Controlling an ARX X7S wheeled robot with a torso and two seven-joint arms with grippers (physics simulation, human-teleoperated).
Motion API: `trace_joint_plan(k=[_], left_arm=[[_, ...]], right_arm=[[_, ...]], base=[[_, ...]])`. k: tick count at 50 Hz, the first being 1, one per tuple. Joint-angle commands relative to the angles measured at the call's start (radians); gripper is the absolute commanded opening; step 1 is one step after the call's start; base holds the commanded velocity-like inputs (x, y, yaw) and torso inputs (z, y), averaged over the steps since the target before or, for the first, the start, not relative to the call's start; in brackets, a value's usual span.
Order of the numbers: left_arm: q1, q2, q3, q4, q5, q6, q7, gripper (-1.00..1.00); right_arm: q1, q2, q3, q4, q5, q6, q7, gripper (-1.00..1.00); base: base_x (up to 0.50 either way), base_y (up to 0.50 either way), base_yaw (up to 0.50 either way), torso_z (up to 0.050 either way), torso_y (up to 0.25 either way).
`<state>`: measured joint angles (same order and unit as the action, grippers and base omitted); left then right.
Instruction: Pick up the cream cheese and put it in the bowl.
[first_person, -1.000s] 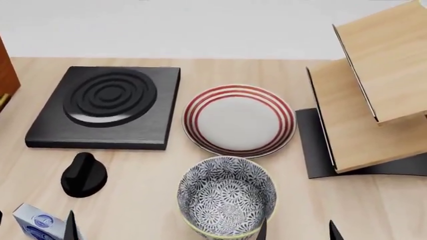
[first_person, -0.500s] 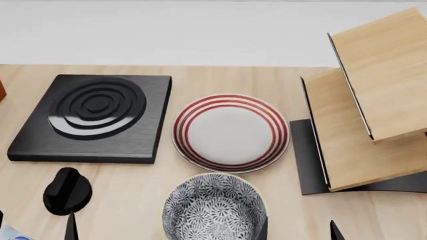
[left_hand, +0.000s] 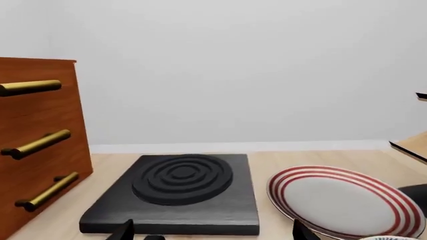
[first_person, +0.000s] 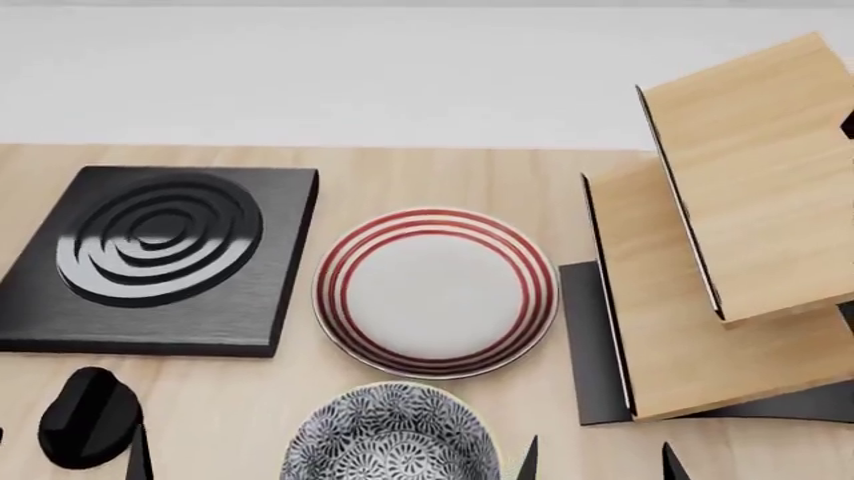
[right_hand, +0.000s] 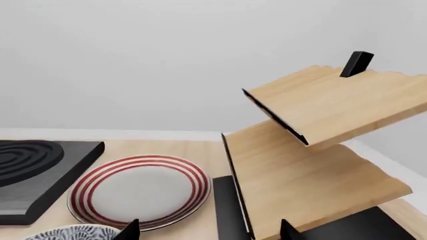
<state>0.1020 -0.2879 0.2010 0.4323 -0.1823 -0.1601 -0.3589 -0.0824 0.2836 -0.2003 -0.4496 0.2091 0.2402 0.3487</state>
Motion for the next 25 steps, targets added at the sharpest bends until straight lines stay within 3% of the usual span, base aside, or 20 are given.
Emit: trace_joint_plan(k=[1, 5, 8, 22, 25], left_arm=[[0.0, -0.004, 0.003, 0.004, -0.002, -0.001, -0.006, 1.0], [-0.01, -0.011, -0.001, 0.051, -0.015, -0.055, -0.015, 1.0], [-0.001, -0.004, 0.005, -0.015, -0.001, 0.017, -0.006, 1.0], [-0.001, -0.006, -0.001, -0.02, -0.016, 0.016, -0.013, 1.0], [0.021, -0.017, -0.003, 0.011, -0.087, -0.021, 0.019, 1.0]], right_arm=[[-0.001, 0.003, -0.002, 0.0, 0.003, -0.004, 0.004, 1.0], [-0.002, 0.005, -0.004, 0.001, 0.003, -0.004, 0.005, 1.0], [0.003, 0.004, -0.005, 0.008, 0.001, -0.005, 0.008, 1.0], [0.001, 0.008, -0.013, 0.01, -0.005, -0.018, 0.013, 1.0], [0.001, 0.011, -0.014, 0.013, -0.003, -0.024, 0.011, 1.0]], base=[[0.14, -0.09, 0.0, 0.0, 0.0], [0.13, -0.09, 0.0, 0.0, 0.0], [0.13, -0.09, 0.0, 0.0, 0.0], [0.09, -0.04, 0.0, 0.0, 0.0], [0.0, 0.0, 0.0, 0.0, 0.0]])
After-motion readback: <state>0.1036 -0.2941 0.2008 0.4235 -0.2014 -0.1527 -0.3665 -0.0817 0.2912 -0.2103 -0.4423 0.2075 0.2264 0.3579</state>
